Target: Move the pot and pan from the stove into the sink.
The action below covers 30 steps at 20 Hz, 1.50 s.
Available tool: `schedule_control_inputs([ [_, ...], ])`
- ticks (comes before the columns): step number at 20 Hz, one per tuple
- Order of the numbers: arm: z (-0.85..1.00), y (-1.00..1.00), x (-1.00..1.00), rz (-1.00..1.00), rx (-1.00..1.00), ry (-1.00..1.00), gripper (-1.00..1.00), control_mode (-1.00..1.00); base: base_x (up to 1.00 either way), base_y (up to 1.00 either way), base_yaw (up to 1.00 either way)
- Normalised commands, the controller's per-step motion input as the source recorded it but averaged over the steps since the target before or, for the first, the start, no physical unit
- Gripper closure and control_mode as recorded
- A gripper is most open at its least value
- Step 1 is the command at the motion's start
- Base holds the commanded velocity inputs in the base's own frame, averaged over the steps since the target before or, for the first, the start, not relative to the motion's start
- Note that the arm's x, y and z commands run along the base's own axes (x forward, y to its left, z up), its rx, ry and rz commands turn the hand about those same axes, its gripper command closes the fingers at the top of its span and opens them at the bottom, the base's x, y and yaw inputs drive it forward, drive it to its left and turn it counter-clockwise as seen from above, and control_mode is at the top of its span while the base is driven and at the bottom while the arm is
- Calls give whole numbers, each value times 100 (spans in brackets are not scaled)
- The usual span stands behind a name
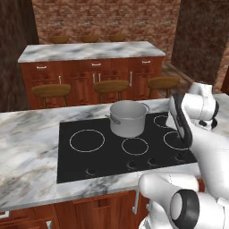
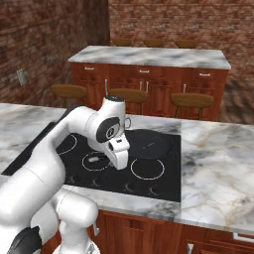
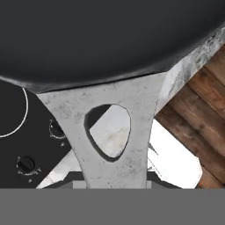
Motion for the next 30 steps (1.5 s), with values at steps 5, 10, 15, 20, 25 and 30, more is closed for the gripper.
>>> schedule_control_inputs([
  [5,67,34,-51,21,-4,0,100,-100,0,0,0],
  [10,42,30,-47,26,-3,0,100,-100,0,0,0],
  [15,20,16,-35,33,0,0,100,-100,0,0,0],
  [20,0,0,-61,15,0,-25,100,-100,0,0,0],
  [25,-3,0,-59,2,-3,-39,100,-100,0,0,0],
  [30,0,0,0,0,0,0,100,100,-11,0,1],
])
